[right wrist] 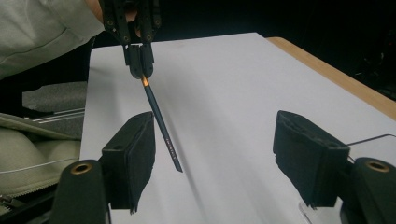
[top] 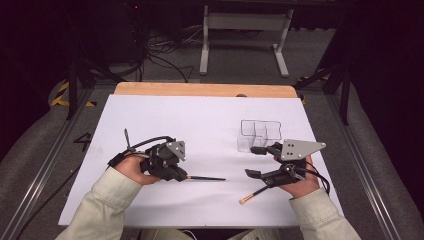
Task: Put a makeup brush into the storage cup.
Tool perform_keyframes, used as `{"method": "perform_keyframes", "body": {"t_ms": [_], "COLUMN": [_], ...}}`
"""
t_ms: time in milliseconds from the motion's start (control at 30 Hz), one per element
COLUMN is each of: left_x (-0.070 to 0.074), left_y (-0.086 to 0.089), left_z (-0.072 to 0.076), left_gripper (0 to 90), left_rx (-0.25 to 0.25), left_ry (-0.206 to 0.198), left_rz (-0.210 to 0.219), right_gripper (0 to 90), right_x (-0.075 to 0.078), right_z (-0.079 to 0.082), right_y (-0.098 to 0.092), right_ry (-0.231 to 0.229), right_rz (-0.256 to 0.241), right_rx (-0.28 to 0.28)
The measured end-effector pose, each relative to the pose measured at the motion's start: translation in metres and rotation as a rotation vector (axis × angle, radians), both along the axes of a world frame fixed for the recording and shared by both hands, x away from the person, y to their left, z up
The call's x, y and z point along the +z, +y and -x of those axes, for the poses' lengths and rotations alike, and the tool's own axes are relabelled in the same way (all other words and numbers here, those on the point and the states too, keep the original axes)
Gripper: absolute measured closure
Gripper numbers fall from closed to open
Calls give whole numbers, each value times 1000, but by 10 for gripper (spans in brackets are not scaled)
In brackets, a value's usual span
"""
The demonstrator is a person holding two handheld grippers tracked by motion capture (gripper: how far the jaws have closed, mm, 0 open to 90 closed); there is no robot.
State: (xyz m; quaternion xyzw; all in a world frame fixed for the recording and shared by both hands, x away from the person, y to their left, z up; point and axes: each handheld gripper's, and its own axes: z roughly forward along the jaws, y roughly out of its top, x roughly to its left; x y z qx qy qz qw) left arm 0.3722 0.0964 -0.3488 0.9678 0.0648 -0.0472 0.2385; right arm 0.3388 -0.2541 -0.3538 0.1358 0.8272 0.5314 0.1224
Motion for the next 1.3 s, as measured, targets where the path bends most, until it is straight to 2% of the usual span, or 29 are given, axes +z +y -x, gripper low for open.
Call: {"method": "perform_keyframes", "body": {"t_ms": [133, 300, 400, 467, 700, 1100, 1300], "left_x": [3, 5, 6, 6, 7, 8, 8], "left_y": [-4, -7, -10, -12, -20, -24, -29], "left_z": [1, 2, 2, 2, 3, 3, 2], "left_gripper": [834, 834, 834, 834, 834, 833, 833], "left_rx": [-2, -14, -23, -32, -44, -44, -64], "left_ry": [-9, -12, -11, -7, -7, -4, -10], "left_rz": [12, 20, 21, 24, 25, 23, 26], "right_gripper": [313, 248, 212, 248, 331, 404, 423], "right_x": [4, 5, 6, 6, 6, 5, 1], "right_z": [-1, -2, -4, -4, -7, -11, -12], "right_y": [9, 19, 27, 30, 46, 66, 75], "right_ry": [10, 18, 35, 31, 73, 63, 80], "right_rz": [21, 39, 66, 77, 128, 193, 209], "right_rx": [22, 38, 32, 37, 97, 135, 151]}}
